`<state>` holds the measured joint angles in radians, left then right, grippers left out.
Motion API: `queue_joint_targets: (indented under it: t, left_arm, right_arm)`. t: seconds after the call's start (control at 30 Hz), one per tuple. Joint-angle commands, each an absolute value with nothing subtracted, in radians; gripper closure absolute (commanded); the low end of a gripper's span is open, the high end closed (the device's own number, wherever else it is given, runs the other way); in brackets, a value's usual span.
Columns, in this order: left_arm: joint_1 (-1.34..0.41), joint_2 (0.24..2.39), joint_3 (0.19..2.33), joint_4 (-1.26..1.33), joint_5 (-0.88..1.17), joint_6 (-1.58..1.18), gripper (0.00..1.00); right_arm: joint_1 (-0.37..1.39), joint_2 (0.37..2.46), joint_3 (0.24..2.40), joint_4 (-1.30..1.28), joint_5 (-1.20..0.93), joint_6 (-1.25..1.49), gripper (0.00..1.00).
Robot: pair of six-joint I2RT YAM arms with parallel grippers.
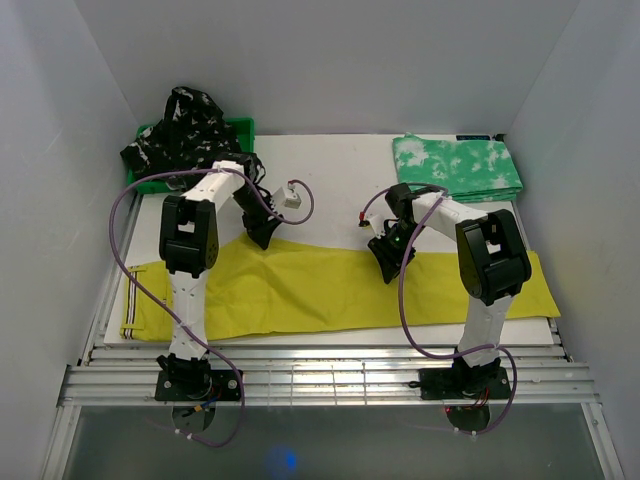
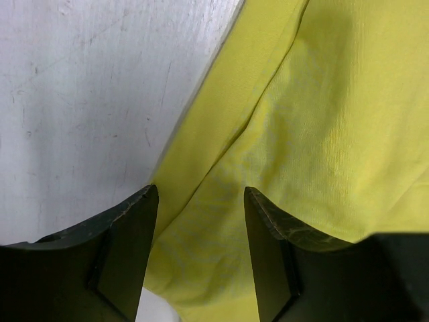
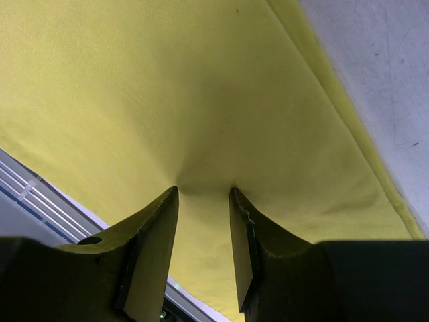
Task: Fold and stack the trousers
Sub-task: Fold the trousers
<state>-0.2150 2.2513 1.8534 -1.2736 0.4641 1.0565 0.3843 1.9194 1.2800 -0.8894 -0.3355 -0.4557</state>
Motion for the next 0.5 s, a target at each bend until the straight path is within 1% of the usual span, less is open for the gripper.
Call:
queue_joint_targets:
  t: [0.0,0.13,0.3,0.43,0.47]
  left_arm:
    - [-0.215,2.21,1.89,-1.264,0.489,1.083,0.35]
    - [-0.21,2.223,1.865,-1.272,0.439,1.097,0.36]
    - [-0.186,2.233,1.856,-1.305,0.408,1.108,0.41]
    - [-0.163,2.237,1.868,-1.322,0.39,1.118,0.48]
    - [-0.161,2.238,1.873,-1.324,0.39,1.12,0.55]
  right_arm:
    - [0.383,1.973,1.258,-0.879,-0.291,-0.472,0.57]
    - [0.383,1.973,1.258,-0.879,-0.285,-0.474,0.57]
    - [0.383,1.973,1.256,-0.877,-0.279,-0.474,0.57]
    - [0.383,1.97,1.252,-0.876,-0.275,-0.474,0.57]
    - [0.383,1.97,1.249,-0.876,-0.275,-0.474,0.58]
